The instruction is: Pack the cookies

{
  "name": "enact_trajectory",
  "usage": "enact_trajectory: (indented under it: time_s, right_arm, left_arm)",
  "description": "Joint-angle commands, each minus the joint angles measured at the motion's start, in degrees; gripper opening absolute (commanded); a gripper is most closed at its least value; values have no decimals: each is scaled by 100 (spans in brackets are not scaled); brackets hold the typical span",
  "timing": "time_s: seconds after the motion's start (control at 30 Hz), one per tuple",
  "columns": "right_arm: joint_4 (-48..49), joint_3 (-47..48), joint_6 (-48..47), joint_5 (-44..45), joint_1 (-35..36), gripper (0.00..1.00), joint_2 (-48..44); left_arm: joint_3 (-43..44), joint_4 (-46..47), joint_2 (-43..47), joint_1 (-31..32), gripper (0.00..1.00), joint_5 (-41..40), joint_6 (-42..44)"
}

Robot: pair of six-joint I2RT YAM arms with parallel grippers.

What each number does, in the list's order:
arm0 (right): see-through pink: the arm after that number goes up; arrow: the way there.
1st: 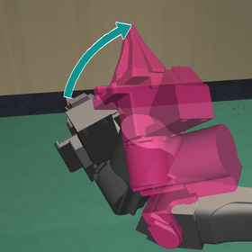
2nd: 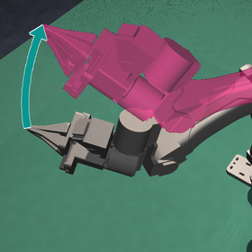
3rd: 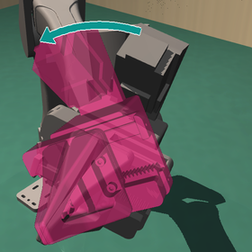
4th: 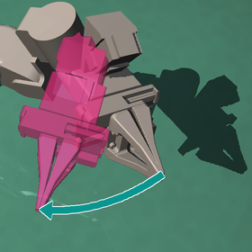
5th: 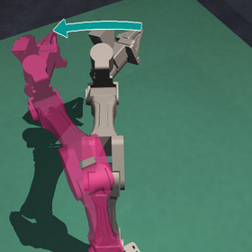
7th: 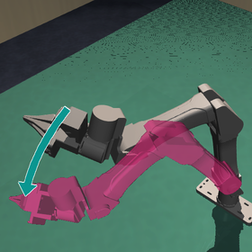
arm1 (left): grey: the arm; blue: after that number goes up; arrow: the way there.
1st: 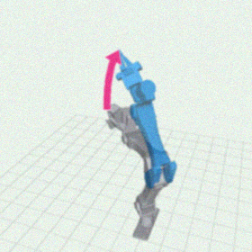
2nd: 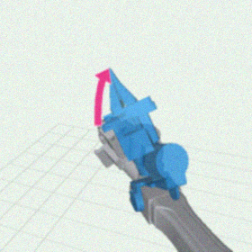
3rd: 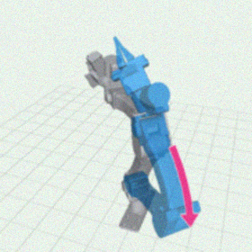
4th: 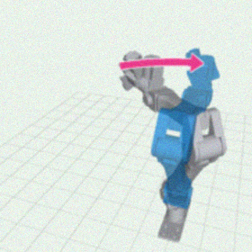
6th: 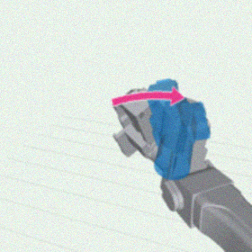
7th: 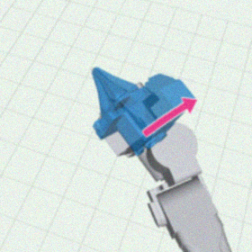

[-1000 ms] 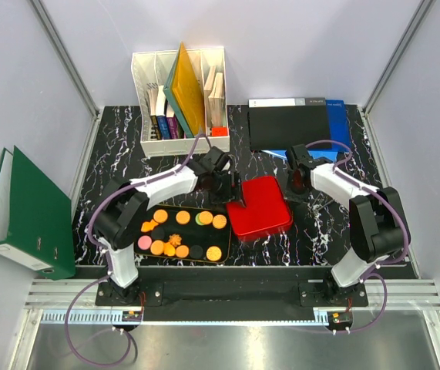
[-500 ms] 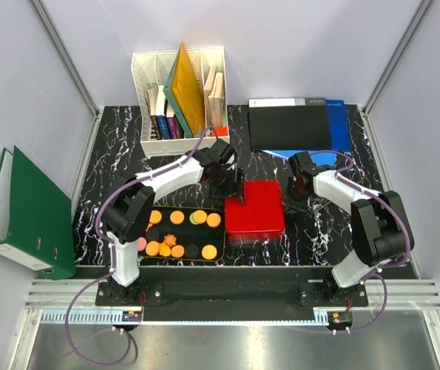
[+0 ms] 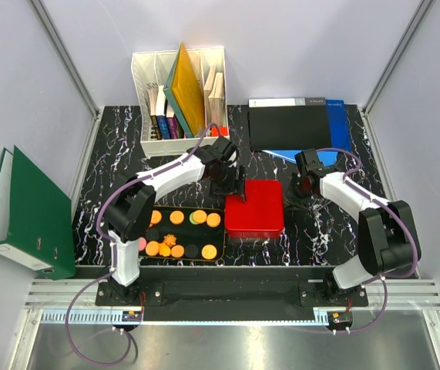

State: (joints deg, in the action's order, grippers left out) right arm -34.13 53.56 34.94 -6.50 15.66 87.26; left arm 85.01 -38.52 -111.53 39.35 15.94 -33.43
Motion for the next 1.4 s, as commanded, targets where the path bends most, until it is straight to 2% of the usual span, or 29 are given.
enact_trajectory:
  time_s: [0.0, 0.1, 0.2, 0.57, 0.87, 0.97, 1.1, 1.2, 1.37]
  right_arm:
    - [117, -21, 75, -176, -19, 29, -201]
    - [73, -21, 66, -124, -133, 38, -411]
    - [29, 14, -4, -141, -248, 41, -491]
    - [-68, -153, 22, 123, -371, 34, -622]
    - [-199, 40, 66, 387, -511, 36, -1246]
    - [11, 84, -13, 28, -511, 36, -1633]
    - [1098, -222, 4, -1387, -511, 24, -1906]
    - [1566, -355, 127, -2055, -520, 12, -1661]
    - [2058, -452, 241, -2715, -503, 8, -1064]
  left_arm:
    - [262, 73, 43, 20, 74, -100, 47]
    - [288, 55, 78, 11, 75, -153, 47]
    - [367, 12, 70, 11, 75, -162, 39]
    - [297, -50, 271, -121, 75, -434, -137]
    - [191, -50, 632, -384, 76, -522, -252]
    - [112, -50, 869, -463, 75, -531, -322]
    - [-37, 142, 1036, -455, 73, -303, -453]
    - [-257, 336, 1054, -367, 70, -101, -524]
    - [-459, 442, 914, -191, 68, -4, -515]
